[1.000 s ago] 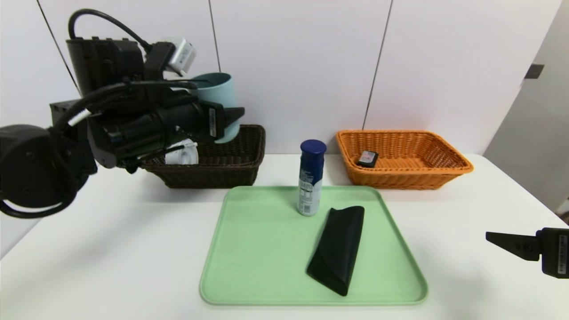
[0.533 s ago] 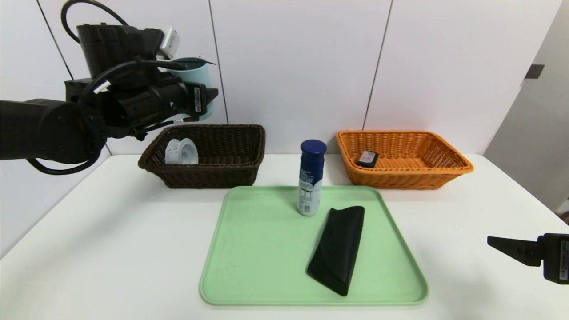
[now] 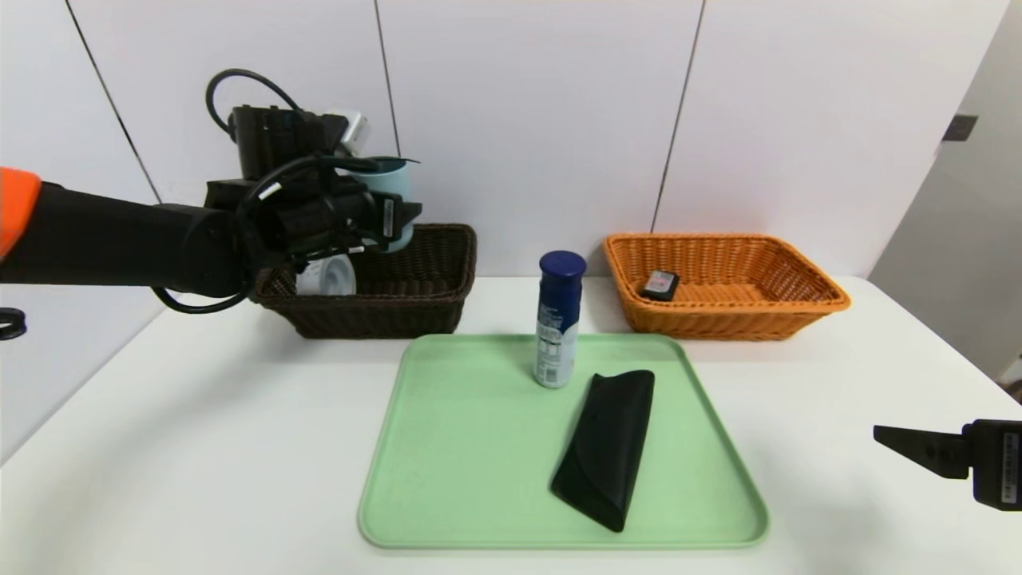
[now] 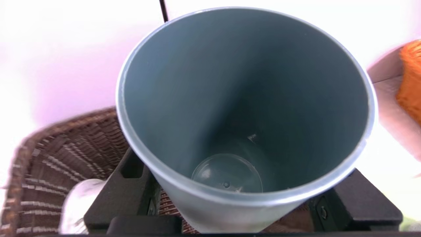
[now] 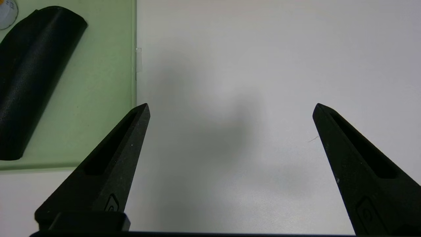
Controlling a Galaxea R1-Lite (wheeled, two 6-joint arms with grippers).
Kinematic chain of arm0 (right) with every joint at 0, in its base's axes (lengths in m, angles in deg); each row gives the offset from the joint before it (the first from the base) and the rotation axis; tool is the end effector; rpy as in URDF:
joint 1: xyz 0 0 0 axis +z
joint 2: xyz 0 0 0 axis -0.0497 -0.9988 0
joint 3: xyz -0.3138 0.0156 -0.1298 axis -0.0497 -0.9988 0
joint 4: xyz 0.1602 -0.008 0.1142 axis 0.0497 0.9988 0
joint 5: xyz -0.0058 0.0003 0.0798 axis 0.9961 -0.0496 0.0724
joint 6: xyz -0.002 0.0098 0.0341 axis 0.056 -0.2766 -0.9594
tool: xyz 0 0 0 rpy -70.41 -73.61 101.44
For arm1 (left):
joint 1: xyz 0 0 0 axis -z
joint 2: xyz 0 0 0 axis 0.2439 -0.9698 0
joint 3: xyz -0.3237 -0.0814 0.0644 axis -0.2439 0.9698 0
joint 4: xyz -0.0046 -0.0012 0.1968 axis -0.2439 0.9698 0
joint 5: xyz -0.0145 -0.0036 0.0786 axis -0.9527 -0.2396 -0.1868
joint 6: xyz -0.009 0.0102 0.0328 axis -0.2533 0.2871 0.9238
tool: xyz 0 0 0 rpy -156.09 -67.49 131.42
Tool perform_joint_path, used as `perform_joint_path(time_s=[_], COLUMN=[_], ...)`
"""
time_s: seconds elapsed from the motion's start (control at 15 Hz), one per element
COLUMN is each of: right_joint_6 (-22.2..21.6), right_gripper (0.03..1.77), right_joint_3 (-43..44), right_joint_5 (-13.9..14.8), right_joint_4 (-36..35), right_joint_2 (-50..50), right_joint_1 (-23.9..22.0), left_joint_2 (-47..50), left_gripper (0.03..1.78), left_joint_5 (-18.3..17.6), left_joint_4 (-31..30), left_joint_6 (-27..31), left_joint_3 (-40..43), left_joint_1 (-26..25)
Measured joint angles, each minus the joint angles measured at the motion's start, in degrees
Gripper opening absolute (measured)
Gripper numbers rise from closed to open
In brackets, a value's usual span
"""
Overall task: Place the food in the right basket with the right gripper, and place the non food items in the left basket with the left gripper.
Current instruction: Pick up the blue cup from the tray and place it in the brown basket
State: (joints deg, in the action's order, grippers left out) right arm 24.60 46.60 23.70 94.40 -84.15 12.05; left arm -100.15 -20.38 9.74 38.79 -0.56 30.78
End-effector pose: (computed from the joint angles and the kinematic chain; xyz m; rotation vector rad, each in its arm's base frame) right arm 0.1258 0.0154 0.2215 0.0682 0.6518 -0.0331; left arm 0.4131 -0.1239 0.2719 0.0539 0.1436 -0.3013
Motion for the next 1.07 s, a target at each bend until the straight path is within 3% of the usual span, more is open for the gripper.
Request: perform_joint_path(time_s=[0.4, 1.07], right_joint_6=[-0.05, -0.17], right_gripper=[1.71, 1.71], right_joint_3=[0.16, 0.38], right_joint_5=[0.22, 0.22], right_joint_4=[0.02, 0.04], right_joint_2=[-0.37, -0.61], right_joint_1=[-0.02, -0.09], left_joint_2=[-7.25, -10.47], left_gripper=[1.15, 1.15], left_joint_5=[-2.86, -3.43], left_joint_4=[-0.44, -0.38], left_joint_6=[-4.57, -6.75], left_joint_3=[-4.10, -4.62], left_joint_1=[-1.07, -1.93])
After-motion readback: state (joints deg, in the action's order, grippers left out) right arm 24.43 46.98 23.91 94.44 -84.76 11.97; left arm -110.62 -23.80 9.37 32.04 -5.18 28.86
